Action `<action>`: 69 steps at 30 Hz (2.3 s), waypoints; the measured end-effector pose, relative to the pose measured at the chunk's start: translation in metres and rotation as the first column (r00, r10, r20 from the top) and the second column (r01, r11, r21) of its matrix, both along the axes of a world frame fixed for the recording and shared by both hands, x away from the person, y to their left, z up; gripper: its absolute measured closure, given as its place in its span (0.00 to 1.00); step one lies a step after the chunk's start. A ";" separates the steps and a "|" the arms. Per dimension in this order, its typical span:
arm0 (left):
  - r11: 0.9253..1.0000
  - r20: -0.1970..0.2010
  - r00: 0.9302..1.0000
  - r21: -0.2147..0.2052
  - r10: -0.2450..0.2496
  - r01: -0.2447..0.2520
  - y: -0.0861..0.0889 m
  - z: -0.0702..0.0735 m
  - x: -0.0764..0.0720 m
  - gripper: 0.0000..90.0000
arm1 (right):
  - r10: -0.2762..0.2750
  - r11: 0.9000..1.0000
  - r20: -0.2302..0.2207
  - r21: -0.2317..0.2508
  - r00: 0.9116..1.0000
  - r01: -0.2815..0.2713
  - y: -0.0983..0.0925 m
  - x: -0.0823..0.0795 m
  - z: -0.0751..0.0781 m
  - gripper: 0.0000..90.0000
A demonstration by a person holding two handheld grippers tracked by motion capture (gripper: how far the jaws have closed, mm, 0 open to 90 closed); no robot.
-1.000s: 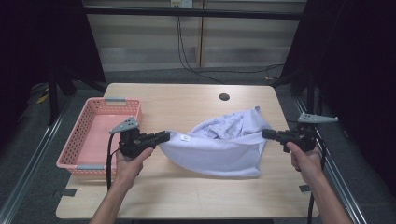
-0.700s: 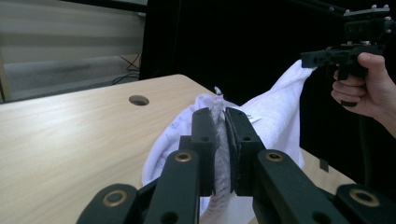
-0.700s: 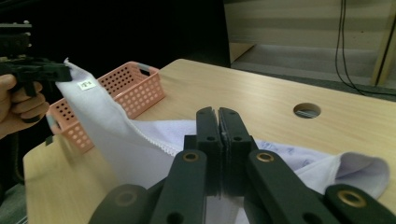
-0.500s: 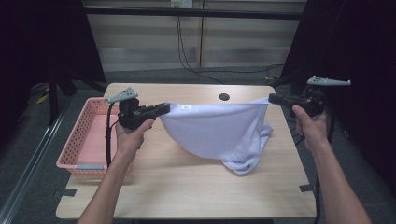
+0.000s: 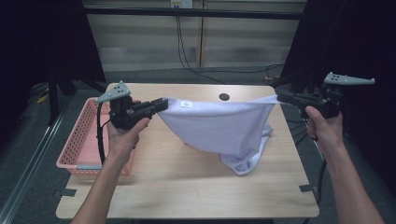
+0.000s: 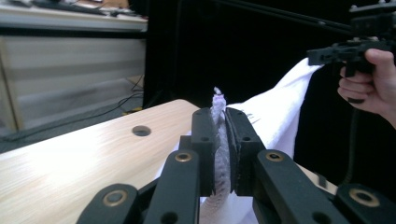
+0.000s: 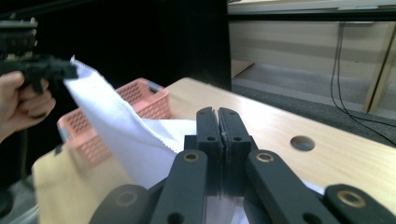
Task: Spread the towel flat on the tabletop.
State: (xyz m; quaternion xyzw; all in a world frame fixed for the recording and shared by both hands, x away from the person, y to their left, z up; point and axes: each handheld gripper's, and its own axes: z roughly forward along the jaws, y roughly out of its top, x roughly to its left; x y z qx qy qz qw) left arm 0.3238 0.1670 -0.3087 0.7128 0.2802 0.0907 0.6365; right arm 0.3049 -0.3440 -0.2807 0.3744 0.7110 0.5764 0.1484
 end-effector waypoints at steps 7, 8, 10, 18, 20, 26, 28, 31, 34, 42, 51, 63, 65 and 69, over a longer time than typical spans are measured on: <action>0.998 0.010 0.998 -0.001 -0.058 0.058 0.011 -0.029 -0.057 0.92 | 0.056 0.998 0.003 -0.018 0.998 -0.056 0.000 -0.069 -0.014 0.98; 0.998 -0.003 0.998 -0.008 -0.058 0.058 0.013 -0.039 -0.065 0.92 | 0.065 0.998 -0.010 -0.023 0.998 -0.065 0.001 -0.079 -0.021 0.98; 0.997 -0.043 0.996 0.007 -0.083 0.083 0.017 -0.059 -0.080 0.92 | 0.066 0.997 -0.055 -0.044 0.996 -0.068 0.005 -0.099 -0.040 0.98; 0.974 -0.196 0.962 0.083 -0.191 0.211 0.025 -0.122 -0.127 0.91 | 0.093 0.994 -0.212 -0.042 0.973 -0.104 0.012 -0.164 -0.116 0.97; 0.968 -0.197 0.956 0.086 -0.216 0.236 0.029 -0.129 -0.139 0.90 | 0.114 0.987 -0.267 -0.079 0.957 -0.139 0.016 -0.178 -0.126 0.95; 0.969 -0.213 0.952 0.069 -0.218 0.237 0.040 -0.139 -0.142 0.71 | 0.034 0.985 -0.279 -0.152 0.960 -0.079 0.016 -0.184 -0.128 0.65; 0.973 -0.223 0.957 0.093 -0.185 0.210 0.038 -0.138 -0.130 0.71 | 0.021 0.986 -0.258 -0.155 0.966 -0.063 0.014 -0.175 -0.129 0.66; 0.972 -0.262 0.953 0.133 -0.153 0.193 0.024 -0.140 -0.102 0.71 | -0.016 0.983 -0.222 -0.184 0.975 -0.026 0.015 -0.153 -0.137 0.66; 0.967 -0.283 0.950 0.174 -0.132 0.187 0.001 -0.147 -0.072 0.72 | -0.016 0.972 -0.236 -0.230 0.972 -0.040 0.024 -0.122 -0.150 0.70; 0.950 -0.318 0.948 0.290 -0.016 0.113 -0.036 -0.170 -0.009 0.65 | -0.036 0.951 -0.317 -0.302 0.948 -0.065 0.035 -0.050 -0.188 0.73; 0.901 -0.325 0.945 0.419 0.030 0.115 -0.051 -0.192 -0.004 0.69 | -0.048 0.955 -0.371 -0.288 0.928 -0.066 0.033 -0.048 -0.202 0.96; 0.925 -0.357 0.934 0.350 -0.016 0.150 -0.021 -0.178 -0.032 0.98 | -0.045 0.972 -0.323 -0.231 0.945 -0.033 0.011 -0.087 -0.186 0.97; 0.927 -0.362 0.932 0.344 -0.017 0.151 -0.010 -0.176 -0.045 0.98 | -0.041 0.972 -0.325 -0.233 0.945 -0.039 0.010 -0.095 -0.187 0.99; 0.932 -0.380 0.925 0.328 -0.019 0.155 0.013 -0.171 -0.072 0.98 | -0.045 0.974 -0.324 -0.226 0.945 -0.031 0.006 -0.116 -0.184 0.99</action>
